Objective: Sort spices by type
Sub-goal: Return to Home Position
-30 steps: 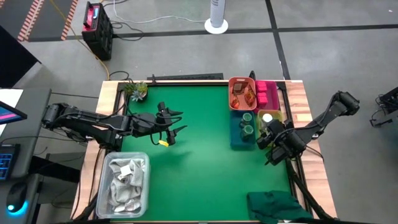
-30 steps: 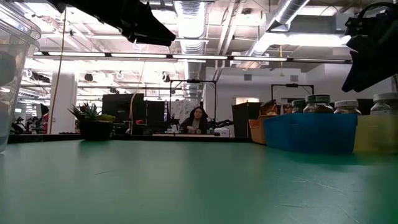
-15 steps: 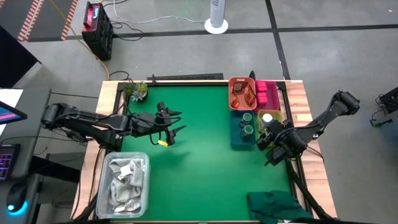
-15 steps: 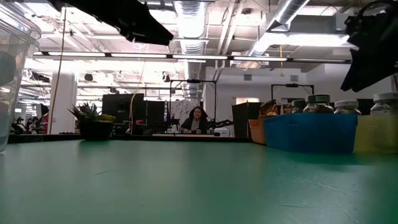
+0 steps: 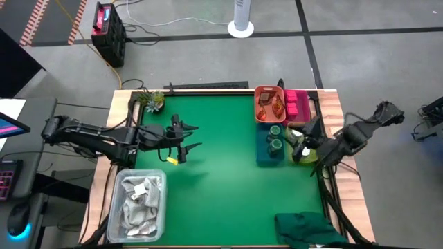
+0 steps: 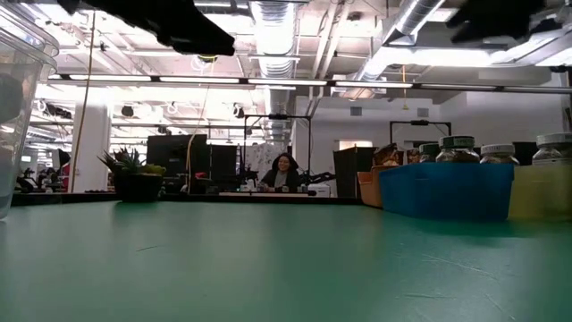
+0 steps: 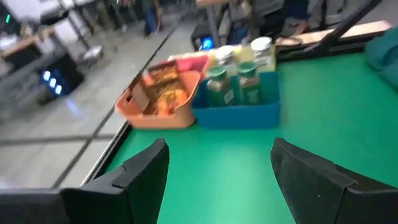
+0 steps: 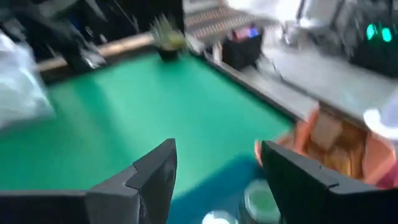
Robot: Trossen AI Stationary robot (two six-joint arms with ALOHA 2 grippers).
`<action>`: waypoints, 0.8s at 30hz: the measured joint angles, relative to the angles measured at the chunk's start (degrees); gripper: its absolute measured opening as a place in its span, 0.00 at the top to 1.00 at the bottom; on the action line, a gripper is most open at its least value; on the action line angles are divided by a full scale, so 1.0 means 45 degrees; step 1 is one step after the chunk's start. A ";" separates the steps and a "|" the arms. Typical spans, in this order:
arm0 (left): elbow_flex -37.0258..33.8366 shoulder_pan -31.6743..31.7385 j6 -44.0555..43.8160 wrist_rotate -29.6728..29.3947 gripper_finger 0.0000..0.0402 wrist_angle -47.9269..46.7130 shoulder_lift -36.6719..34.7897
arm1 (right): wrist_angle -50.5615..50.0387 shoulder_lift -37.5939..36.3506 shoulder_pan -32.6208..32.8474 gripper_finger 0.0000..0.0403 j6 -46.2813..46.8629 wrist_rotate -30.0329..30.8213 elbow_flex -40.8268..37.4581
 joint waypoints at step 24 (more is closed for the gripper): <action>-0.2108 0.1213 -0.0141 -0.0948 0.33 0.2055 -0.3216 | 0.9588 0.3257 -0.9771 0.35 -0.9785 -1.3112 -0.0015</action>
